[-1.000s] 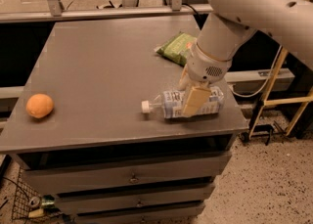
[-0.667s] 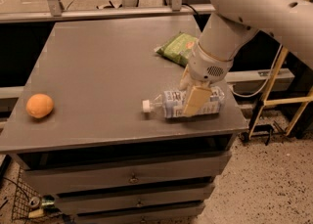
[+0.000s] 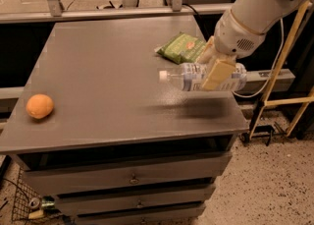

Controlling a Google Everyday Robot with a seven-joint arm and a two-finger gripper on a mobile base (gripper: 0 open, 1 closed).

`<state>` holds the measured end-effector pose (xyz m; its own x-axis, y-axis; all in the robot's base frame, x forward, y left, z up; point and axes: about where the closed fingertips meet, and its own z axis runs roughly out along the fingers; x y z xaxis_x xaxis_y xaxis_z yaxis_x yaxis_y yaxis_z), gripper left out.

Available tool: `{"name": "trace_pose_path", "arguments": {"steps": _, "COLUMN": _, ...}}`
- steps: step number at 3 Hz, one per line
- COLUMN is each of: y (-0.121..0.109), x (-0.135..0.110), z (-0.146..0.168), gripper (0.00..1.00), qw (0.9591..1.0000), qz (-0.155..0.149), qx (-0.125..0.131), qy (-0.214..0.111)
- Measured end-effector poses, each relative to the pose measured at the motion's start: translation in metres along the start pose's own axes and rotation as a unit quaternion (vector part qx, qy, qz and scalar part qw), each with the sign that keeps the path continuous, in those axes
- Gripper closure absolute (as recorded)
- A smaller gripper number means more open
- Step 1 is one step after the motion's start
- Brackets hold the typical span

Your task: Pick blue plastic bottle

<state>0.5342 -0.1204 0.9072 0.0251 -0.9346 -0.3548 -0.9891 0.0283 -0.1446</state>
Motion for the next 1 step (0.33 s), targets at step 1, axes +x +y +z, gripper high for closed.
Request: {"name": "trace_pose_path", "arguments": {"steps": 1, "y": -0.0074, "x": -0.0099, "z": -0.0297, "gripper": 1.00, "qw": 0.9993, "qz": -0.014, "qx": 0.028, "qy": -0.022}}
